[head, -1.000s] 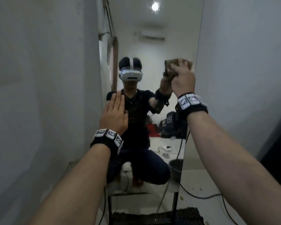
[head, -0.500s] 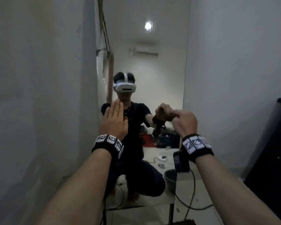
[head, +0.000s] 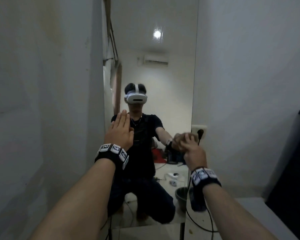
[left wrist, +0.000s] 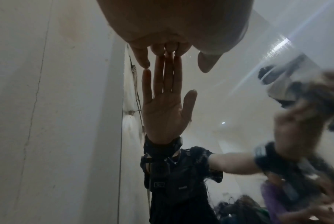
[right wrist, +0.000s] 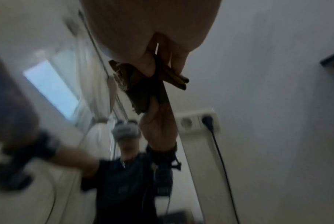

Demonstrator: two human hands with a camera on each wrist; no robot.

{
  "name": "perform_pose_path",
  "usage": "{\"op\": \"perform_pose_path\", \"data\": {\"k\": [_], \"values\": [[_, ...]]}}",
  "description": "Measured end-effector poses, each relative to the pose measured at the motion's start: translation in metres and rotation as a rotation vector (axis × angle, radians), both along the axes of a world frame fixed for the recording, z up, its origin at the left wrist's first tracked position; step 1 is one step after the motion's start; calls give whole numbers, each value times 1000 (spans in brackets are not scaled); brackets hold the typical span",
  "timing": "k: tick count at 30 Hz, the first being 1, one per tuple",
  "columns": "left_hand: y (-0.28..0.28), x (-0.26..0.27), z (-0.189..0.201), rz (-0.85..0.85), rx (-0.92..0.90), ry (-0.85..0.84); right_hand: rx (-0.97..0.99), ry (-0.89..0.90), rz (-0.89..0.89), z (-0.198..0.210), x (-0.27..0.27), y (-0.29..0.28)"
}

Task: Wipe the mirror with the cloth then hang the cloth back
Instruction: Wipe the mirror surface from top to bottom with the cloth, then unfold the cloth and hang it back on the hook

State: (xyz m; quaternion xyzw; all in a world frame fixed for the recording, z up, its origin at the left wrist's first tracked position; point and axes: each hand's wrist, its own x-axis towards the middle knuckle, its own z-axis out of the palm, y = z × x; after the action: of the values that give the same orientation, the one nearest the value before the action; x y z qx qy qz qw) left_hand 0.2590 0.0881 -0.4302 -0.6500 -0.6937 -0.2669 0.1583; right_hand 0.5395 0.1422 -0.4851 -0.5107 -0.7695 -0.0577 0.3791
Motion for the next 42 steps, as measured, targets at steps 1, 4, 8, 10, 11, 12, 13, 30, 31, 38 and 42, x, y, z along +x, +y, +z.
{"op": "perform_pose_path", "data": {"k": [1, 4, 8, 10, 11, 12, 13, 30, 31, 38, 42], "values": [[0, 1, 0, 0, -5, -11, -67, -49, -26, -27, 4, -10], [-1, 3, -1, 10, -21, -15, -383, -232, -134, -82, 14, -30], [-1, 4, -4, 7, -14, -4, -475, -252, -159, -81, 16, -33], [0, 3, -8, 9, -15, 6, -494, -243, -151, -61, 15, -36], [2, 2, -10, 9, -8, 6, -501, -223, -150, -48, 14, -38], [2, 1, -12, 8, 10, 6, -504, -181, -148, -33, 11, -40], [2, 2, -12, 9, 41, 18, -486, -115, -135, -16, 8, -41], [19, -34, 186, 44, -261, -25, -273, 626, 265, 333, -130, 20], [15, -31, 205, 61, -333, -42, -338, 657, 278, 343, -130, 20], [-7, 3, 329, 157, -463, -505, -800, 741, 255, 389, -124, -21], [-22, 23, 386, 141, -401, -1006, -799, 632, 279, 437, -121, -44]]}}
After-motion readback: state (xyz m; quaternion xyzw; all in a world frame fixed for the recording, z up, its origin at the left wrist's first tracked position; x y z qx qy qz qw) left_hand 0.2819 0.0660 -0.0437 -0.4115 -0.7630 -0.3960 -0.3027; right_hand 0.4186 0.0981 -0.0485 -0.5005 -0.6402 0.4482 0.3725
